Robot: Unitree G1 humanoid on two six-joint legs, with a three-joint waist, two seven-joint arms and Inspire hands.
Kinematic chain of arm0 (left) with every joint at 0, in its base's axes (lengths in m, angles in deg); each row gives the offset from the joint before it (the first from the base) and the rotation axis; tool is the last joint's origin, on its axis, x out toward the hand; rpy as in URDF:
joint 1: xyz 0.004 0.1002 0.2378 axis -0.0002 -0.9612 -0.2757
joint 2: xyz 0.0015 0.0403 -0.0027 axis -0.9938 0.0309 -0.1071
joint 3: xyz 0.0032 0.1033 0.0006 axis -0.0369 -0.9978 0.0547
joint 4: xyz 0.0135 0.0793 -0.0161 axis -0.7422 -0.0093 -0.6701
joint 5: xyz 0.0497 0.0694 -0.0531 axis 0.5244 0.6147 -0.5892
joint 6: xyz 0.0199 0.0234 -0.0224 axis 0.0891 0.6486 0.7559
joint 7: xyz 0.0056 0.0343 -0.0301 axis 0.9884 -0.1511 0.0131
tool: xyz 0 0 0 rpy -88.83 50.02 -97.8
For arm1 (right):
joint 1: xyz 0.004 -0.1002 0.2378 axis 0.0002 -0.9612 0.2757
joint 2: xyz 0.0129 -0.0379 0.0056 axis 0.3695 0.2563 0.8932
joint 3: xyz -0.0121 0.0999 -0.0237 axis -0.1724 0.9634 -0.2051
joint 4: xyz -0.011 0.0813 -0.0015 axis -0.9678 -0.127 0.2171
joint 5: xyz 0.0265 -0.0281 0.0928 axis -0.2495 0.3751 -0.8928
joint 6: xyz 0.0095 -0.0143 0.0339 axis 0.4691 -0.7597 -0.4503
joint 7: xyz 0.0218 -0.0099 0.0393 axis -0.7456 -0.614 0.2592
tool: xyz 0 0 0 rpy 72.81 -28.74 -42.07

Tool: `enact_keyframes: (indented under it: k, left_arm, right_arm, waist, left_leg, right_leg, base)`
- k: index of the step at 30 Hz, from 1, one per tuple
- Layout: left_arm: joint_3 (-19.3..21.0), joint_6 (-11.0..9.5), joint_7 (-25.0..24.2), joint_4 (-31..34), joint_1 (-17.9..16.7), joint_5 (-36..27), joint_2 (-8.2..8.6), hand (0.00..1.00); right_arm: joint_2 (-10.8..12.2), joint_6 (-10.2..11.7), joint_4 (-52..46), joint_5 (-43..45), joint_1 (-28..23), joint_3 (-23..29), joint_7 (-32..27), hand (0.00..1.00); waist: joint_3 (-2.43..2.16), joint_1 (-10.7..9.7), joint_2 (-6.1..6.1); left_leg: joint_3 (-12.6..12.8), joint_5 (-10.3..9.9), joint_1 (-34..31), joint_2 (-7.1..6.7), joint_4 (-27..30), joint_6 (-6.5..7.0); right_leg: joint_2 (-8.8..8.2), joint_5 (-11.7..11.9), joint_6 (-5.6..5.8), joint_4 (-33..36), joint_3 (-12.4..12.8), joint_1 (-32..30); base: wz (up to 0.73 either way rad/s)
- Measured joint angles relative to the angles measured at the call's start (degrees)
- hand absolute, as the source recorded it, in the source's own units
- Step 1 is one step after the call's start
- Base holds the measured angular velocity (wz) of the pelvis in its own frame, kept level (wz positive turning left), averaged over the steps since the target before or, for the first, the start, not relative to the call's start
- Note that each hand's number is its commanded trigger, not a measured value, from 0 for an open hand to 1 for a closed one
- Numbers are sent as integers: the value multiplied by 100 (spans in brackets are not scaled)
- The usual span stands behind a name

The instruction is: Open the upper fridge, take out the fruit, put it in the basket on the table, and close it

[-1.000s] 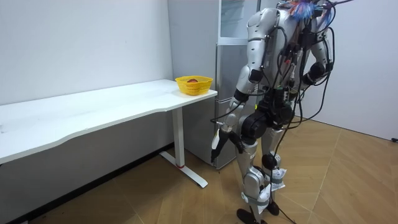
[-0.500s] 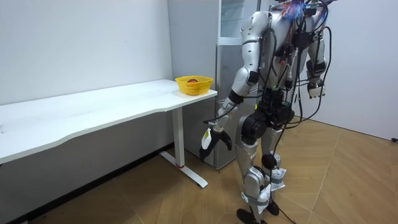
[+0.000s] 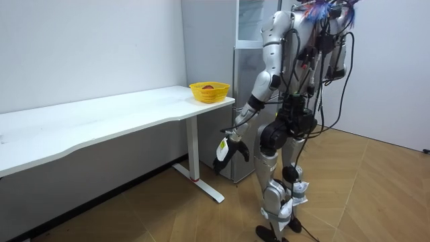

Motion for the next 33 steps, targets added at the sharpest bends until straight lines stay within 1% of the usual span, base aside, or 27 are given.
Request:
enact_keyframes:
  k: [3, 4, 6, 8, 10, 13, 17, 22, 27, 29, 31, 33]
  left_arm:
    - [-2, -10, 8, -37, -4, 8, 2, 0]
    - [-2, -23, 8, -37, -7, 14, 2, 0]
    - [-4, -42, 11, -37, -8, 18, 3, 0]
    - [-8, -69, 27, -36, -26, 22, 3, 0]
    - [-14, -83, 43, -90, -3, 20, -1, 0]
    - [-19, -133, 61, -338, 109, 21, -11, 0]
    - [-20, -154, 87, -559, 123, 20, -11, 0]
    - [-20, -170, 104, -630, 133, 65, 4, 0]
    - [-49, -194, 156, -650, 125, 76, 6, 0]
    - [-78, -188, 160, -650, 129, 78, 6, 0]
    - [-231, -172, 229, -653, 119, 76, 3, 0]
    - [-283, -176, 270, -654, 170, 77, -1, 0]
  right_arm:
    - [-46, -94, -132, 2, 150, -56, 225, 0]
    - [-101, -137, -210, 3, 166, -57, 268, 0]
    - [-173, -145, -402, 13, 172, -84, 356, 0]
    - [-303, -159, -633, 15, 182, -94, 492, 0]
    - [-368, -140, -854, 14, 209, -116, 541, 0]
    - [-387, -105, -1215, 13, 218, -166, 770, 0]
    - [-391, -94, -1472, 14, 281, -173, 929, 0]
    - [-395, -88, -1976, 73, 336, -202, 1104, 0]
    - [-401, -53, -2339, 406, 350, -326, 1243, 0]
    - [-401, -48, -2438, 544, 354, -415, 1277, 0]
    - [-405, -44, -2520, 701, 413, -684, 1303, 0]
    - [-407, -60, -2520, 744, 425, -849, 1334, 0]
  waist:
    - [4, 0, -40]
    - [6, 4, -62]
    - [2, 37, -76]
    - [1, 35, -78]
    - [2, 78, -74]
    - [1, 129, -72]
    - [4, 145, -78]
    - [3, 161, -83]
    - [-1, 163, -87]
    - [-3, 198, -87]
    - [-7, 251, -87]
    - [-7, 310, -109]
  left_leg:
    - [-4, 0, 15, -1, 12, -2]
    - [-10, -1, 14, -3, 17, -1]
    - [-9, -1, 13, -6, 21, -1]
    - [-8, 0, 15, -5, 54, 0]
    - [4, 0, 19, -2, 72, -1]
    - [3, -1, 23, 7, 98, -2]
    - [-23, -3, -4, 7, 97, -5]
    - [-49, -3, -46, 6, 119, -5]
    - [-77, -3, -57, 5, 144, -5]
    - [-81, -3, -62, 5, 142, -6]
    - [-84, -3, -47, 5, 136, -5]
    - [-83, -3, -40, 4, 141, -5]
  right_leg:
    - [-7, -11, -15, -3, -11, 26]
    - [-12, -18, -16, -12, -18, 20]
    - [-16, -28, -17, -51, -15, 6]
    - [-17, -22, -17, -63, -20, 8]
    - [-12, -20, -18, -64, -8, 8]
    - [-3, -9, -22, -86, -7, 21]
    - [-6, -12, -23, -95, -32, 8]
    - [-14, -12, -23, -95, -62, 2]
    - [-25, -11, -23, -92, -119, 60]
    - [-25, -10, -23, -88, -128, 83]
    - [-22, -11, -23, -60, -105, 78]
    - [-25, -11, -24, -30, -98, 73]
  base:
    - [1]
    - [0]
    - [0]
    - [0]
    - [-2]
    - [-1]
    - [2]
    - [4]
    - [6]
    - [0]
    - [-6]
    - [0]
